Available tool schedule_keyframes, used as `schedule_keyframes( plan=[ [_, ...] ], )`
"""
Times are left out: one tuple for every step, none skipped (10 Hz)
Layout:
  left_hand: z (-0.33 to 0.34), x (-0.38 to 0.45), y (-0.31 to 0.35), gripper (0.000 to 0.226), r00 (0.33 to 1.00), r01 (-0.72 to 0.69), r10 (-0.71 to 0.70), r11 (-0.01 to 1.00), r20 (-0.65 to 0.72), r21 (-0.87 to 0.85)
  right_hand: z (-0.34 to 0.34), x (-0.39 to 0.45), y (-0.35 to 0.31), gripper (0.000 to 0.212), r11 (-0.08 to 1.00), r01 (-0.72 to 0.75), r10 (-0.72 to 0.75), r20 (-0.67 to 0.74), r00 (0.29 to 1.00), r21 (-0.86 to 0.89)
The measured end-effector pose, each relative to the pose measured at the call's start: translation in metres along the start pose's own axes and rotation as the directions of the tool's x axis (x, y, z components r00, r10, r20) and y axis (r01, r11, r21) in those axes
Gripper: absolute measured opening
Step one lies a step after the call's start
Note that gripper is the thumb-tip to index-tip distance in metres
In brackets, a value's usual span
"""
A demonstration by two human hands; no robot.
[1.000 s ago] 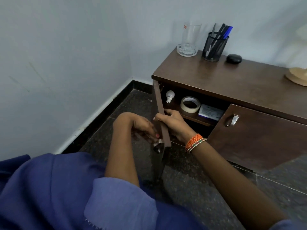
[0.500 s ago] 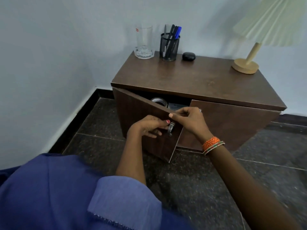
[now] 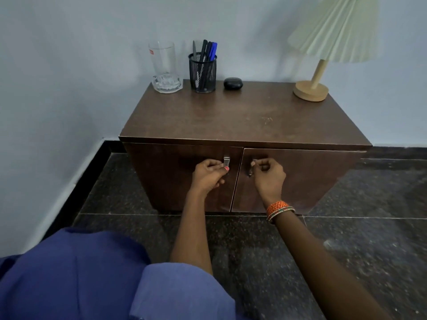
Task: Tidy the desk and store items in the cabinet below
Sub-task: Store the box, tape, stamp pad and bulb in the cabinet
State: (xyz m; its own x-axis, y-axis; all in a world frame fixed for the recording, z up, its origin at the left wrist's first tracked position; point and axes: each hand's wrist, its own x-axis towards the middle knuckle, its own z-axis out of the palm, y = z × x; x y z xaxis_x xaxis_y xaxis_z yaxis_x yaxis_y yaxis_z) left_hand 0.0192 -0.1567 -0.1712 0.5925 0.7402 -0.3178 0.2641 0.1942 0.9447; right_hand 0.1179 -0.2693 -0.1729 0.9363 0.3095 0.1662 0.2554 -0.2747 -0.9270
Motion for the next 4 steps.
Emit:
schedule_keyframes(
  plan=[
    [0.004, 0.004, -0.003, 0.013, 0.997, -0.042, 0.043, 0.999, -0.062, 0.004, 0.004, 0.001, 0.002, 0.008, 1.000, 0.019, -0.019, -0.025, 0.999, 0.006],
    [0.012, 0.002, -0.007, 0.014, 0.991, -0.079, 0.083, 0.996, -0.109, 0.046, 0.003, 0.002, 0.003, 0.009, 1.000, 0.006, -0.006, -0.012, 1.000, -0.003],
    [0.016, 0.001, -0.009, 0.010, 0.989, -0.068, 0.091, 0.981, -0.118, 0.183, -0.001, 0.004, 0.002, 0.007, 1.000, -0.003, 0.004, 0.048, 0.999, -0.016],
    [0.021, -0.014, 0.011, 0.014, 0.967, -0.090, 0.206, 0.823, -0.147, 0.561, -0.009, 0.006, -0.010, 0.005, 1.000, 0.001, 0.001, 0.086, 0.996, -0.024]
  ],
)
